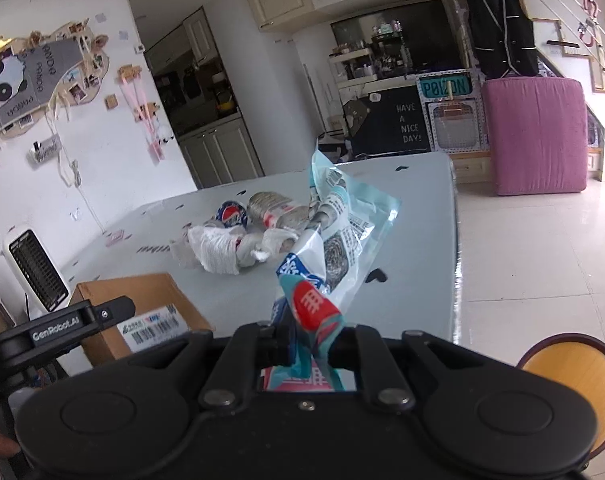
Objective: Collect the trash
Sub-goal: 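Grasp the cardboard box with the left gripper and lift it off the table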
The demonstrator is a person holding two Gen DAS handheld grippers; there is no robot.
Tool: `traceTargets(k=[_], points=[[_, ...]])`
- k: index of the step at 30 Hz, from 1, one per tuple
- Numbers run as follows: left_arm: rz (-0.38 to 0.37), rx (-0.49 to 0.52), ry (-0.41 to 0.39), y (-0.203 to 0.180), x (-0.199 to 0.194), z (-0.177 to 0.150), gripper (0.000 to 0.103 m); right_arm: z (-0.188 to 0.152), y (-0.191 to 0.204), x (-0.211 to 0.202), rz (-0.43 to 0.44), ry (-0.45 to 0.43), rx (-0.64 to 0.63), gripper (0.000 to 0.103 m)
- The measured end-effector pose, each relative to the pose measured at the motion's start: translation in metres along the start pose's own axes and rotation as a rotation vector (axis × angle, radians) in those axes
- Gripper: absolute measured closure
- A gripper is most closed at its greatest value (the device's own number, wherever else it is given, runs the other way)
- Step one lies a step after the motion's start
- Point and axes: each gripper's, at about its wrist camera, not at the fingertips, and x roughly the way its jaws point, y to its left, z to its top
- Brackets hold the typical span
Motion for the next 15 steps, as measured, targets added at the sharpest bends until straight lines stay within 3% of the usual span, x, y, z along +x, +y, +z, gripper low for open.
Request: traceTargets(k=[11, 15], points=[[-0.036, 0.070, 0.028, -0.035, -0.016, -0.012, 0.051, 0.002, -0.020, -0.030, 0.000, -0.021, 0.020, 0.093], [-0.016, 0.092, 0.102, -0.031, -0.024, -0.025, 0.051, -0.003, -0.020, -0.032, 0.011, 0.010, 0.013, 0.093]])
